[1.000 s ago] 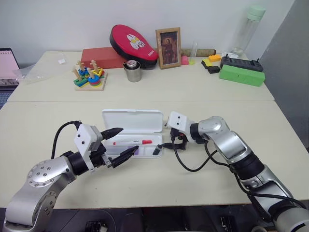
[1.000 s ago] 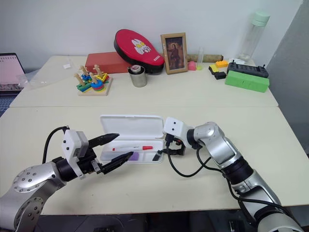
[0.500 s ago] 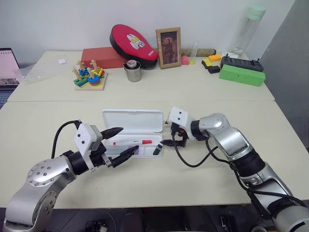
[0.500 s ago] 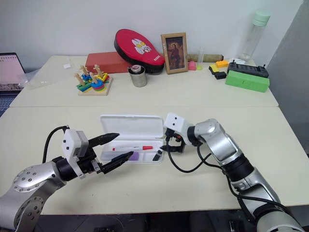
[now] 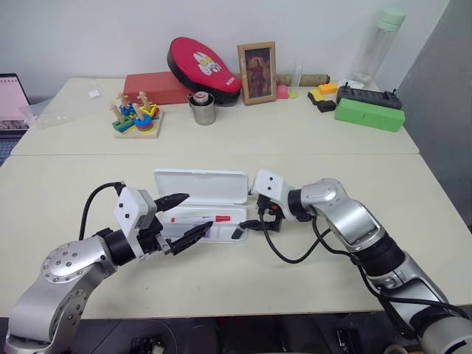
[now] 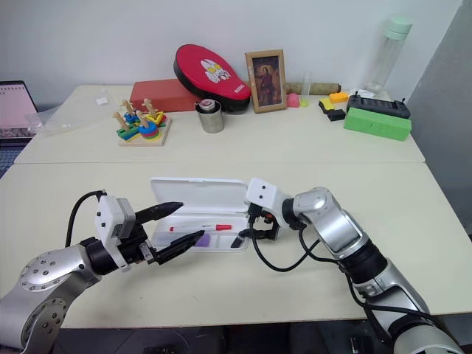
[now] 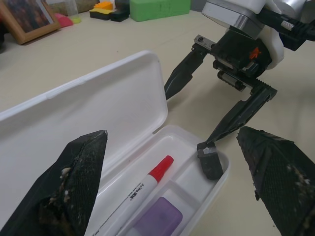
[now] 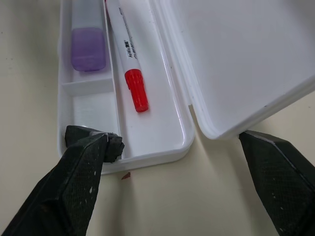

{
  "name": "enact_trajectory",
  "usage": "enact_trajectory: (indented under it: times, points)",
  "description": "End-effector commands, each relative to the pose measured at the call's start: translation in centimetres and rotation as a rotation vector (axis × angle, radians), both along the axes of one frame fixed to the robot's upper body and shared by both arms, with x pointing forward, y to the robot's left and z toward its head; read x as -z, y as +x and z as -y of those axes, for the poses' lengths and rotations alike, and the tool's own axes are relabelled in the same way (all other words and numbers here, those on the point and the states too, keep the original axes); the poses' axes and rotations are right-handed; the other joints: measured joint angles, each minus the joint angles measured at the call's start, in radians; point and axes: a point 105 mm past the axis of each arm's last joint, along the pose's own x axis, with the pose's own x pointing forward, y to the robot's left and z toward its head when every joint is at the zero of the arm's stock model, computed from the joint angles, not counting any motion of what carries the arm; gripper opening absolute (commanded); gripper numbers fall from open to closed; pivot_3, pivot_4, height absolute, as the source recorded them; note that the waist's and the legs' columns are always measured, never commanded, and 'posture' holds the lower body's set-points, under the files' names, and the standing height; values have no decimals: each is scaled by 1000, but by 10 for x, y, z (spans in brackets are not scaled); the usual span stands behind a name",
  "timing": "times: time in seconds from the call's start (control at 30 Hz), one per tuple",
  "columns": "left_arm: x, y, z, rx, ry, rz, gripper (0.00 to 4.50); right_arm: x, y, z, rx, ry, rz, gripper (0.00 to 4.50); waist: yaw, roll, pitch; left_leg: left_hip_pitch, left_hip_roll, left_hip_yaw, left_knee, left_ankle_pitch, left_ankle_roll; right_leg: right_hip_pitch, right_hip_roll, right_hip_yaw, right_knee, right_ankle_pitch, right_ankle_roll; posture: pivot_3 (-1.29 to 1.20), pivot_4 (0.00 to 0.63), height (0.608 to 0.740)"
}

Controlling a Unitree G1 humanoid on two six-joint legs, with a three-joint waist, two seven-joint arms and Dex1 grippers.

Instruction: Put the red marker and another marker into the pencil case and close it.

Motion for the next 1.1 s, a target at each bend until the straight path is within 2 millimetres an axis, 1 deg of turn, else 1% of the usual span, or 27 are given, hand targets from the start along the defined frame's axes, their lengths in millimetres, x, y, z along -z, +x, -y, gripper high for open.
enact_trajectory:
  times: [0.03, 0.37, 0.47, 0.6, 0.73, 0.83, 0.9, 1.03, 1.1]
  points:
    - [-6, -1, 1, 12, 6, 20, 4500, 4, -2, -2, -13, -28, 18, 4438, 0, 0, 0, 0, 0, 0, 0, 0, 0, 0, 0, 0, 0, 0, 0, 0, 150, 740]
    - [-4, -1, 2, 8, 2, 17, 4500, 13, 5, 6, 2, -105, 64, 4438, 0, 0, 0, 0, 0, 0, 0, 0, 0, 1, 0, 0, 0, 0, 0, 0, 150, 740]
    - [-4, -1, 3, 9, -1, 16, 4500, 9, 3, 3, -3, -61, 38, 4438, 0, 0, 0, 1, 0, 0, 0, 0, 0, 1, 0, 0, 0, 0, 0, 0, 150, 740]
    - [-4, -1, 3, 7, -4, 16, 4500, 7, 3, 3, 0, -58, 38, 4438, 0, 0, 0, 0, 0, 0, 0, 0, 0, 1, 0, 0, 0, 0, 0, 0, 150, 740]
    - [-3, -2, 1, 0, -4, 14, 4500, -12, 1, 1, -5, 52, -5, 4438, 1, 0, 0, 0, 0, 0, 0, 0, 0, 1, 0, 0, 0, 0, 0, 0, 150, 740]
    - [-5, -2, -5, -26, -8, 19, 4500, -30, 3, 5, 2, 127, -26, 4438, 1, 0, 0, 0, 0, 0, 0, 0, 0, 0, 0, 0, 0, 0, 0, 0, 150, 740]
    - [-9, -2, -14, -62, -15, 25, 4500, -43, 2, 9, -10, 182, -45, 4438, 1, 0, 0, 0, 0, 0, 0, 0, 0, 0, 0, 0, 0, 0, 0, 0, 150, 740]
    - [-17, -5, -39, -148, -19, 37, 4500, -69, 0, 14, -39, 303, -83, 4438, 0, 0, 0, -1, 0, 0, 0, 0, 0, 0, 0, 0, 0, 0, 0, 0, 150, 740]
    - [-18, -8, -49, -182, -18, 37, 4500, -86, 13, 11, 7, 389, -66, 4438, -2, 0, 0, 0, 0, 0, 0, 0, 0, 0, 0, 0, 0, 0, 0, 0, 150, 740]
